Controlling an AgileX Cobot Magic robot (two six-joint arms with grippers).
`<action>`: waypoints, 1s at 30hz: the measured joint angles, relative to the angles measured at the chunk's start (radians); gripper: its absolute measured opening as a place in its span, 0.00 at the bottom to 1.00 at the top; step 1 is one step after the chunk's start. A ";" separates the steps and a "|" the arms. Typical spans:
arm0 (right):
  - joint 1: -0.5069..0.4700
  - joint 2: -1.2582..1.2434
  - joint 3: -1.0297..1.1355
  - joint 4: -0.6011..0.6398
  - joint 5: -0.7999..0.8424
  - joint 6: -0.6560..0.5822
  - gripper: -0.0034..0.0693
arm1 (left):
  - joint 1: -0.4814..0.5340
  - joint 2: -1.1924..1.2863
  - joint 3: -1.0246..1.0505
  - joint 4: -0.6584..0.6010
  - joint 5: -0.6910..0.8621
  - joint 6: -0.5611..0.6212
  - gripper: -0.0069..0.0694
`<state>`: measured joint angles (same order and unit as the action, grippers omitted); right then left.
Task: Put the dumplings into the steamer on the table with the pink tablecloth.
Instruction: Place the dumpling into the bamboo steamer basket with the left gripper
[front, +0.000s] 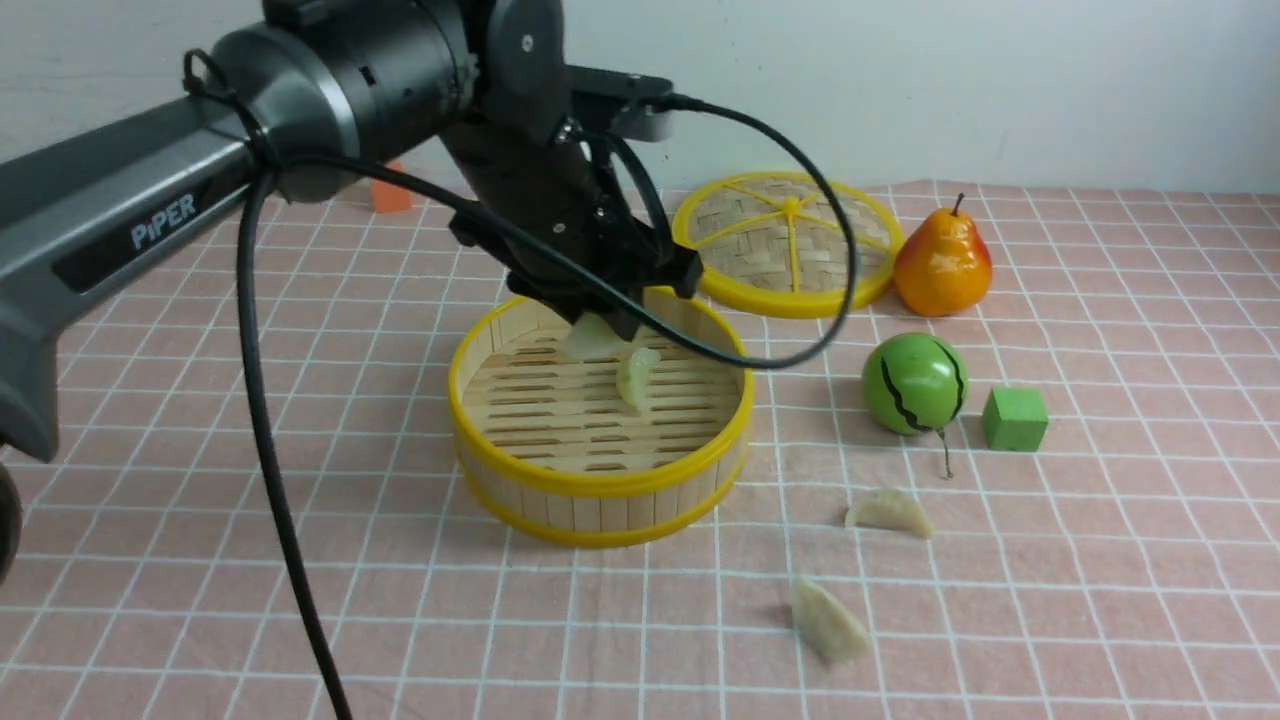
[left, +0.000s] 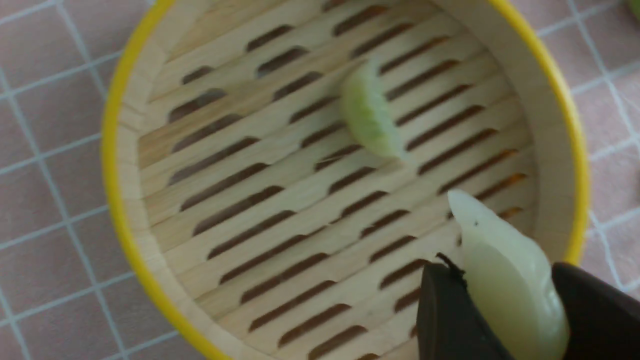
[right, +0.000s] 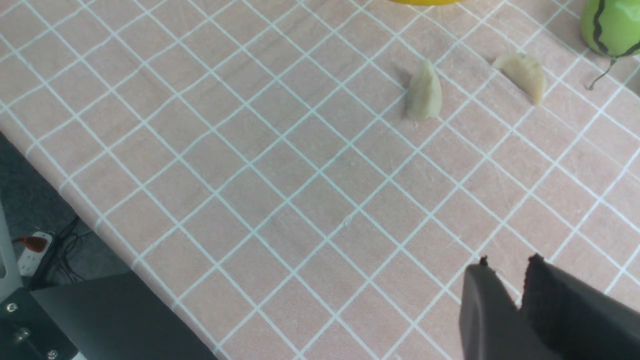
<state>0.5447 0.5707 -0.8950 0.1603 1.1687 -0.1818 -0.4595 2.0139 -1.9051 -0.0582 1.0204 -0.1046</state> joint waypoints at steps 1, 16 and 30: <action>0.000 0.000 0.000 0.003 0.000 0.000 0.22 | 0.017 0.011 0.000 0.001 -0.008 -0.017 0.40; 0.000 0.049 0.000 0.014 0.000 0.067 0.23 | 0.089 0.211 0.000 0.009 -0.139 -0.080 0.40; 0.000 0.219 0.000 -0.019 -0.004 0.077 0.23 | 0.089 0.160 0.000 0.058 -0.094 -0.080 0.62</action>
<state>0.5447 0.7895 -0.8952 0.1411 1.1643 -0.1046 -0.3702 2.1743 -1.9051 0.0000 0.9265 -0.1850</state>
